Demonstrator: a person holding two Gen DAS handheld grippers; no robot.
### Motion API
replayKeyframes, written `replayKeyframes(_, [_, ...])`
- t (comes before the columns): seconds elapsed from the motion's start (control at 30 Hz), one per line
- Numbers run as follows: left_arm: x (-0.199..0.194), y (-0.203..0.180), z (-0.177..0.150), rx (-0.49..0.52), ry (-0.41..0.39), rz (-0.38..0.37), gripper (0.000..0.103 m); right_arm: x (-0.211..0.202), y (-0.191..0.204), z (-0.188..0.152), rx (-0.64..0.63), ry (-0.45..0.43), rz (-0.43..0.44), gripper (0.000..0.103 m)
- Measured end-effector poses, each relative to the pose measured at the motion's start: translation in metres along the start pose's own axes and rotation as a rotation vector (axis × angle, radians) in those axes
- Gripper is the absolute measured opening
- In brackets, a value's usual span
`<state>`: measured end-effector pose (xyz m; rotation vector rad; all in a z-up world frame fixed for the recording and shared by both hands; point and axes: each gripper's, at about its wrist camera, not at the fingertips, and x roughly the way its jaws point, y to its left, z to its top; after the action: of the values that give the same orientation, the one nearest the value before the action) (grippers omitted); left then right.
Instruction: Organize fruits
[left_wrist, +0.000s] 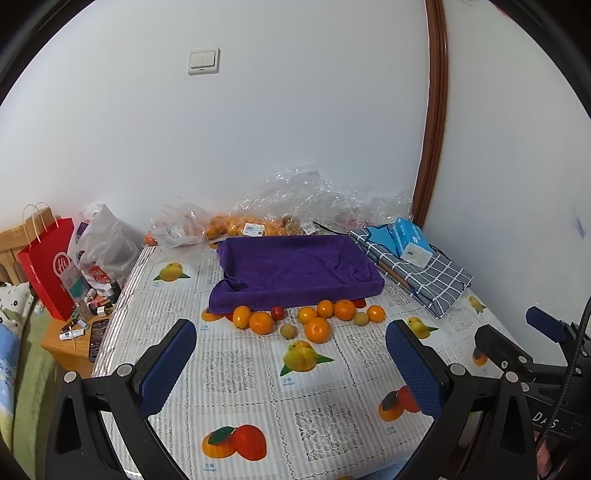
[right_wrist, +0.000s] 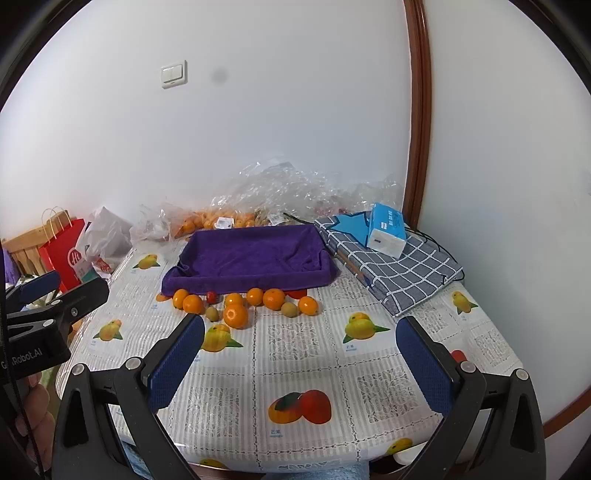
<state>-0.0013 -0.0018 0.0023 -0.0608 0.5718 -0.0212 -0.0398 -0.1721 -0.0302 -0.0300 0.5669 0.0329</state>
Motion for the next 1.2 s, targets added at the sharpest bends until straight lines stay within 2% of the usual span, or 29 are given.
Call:
replayKeyframes(0.43, [0.003, 0.004, 0.000, -0.005, -0.003, 0.004, 0.103, 0.010, 0.006, 0.001, -0.017, 0.011, 0.020, 0.103])
replayKeyframes(0.67, [0.016, 0.008, 0.005, 0.032, -0.011, 0.047, 0.103, 0.033, 0.003, 0.006, -0.028, 0.035, 0.031, 0.103])
replayKeyframes(0.83, [0.040, 0.019, 0.007, 0.046, 0.007, 0.062, 0.103, 0.060, -0.010, 0.006, 0.028, 0.085, 0.030, 0.103])
replayKeyframes(1.0, [0.078, 0.037, -0.003, 0.022, 0.047, 0.077, 0.103, 0.100, -0.021, -0.007, 0.012, 0.146, 0.034, 0.103])
replayKeyframes(1.1, [0.104, 0.052, -0.012, -0.018, 0.092, 0.072, 0.103, 0.127, -0.025, -0.018, -0.014, 0.173, 0.031, 0.102])
replayKeyframes(1.2, [0.132, 0.063, -0.024, -0.046, 0.164, 0.042, 0.101, 0.152, -0.031, -0.030, -0.003, 0.183, 0.074, 0.100])
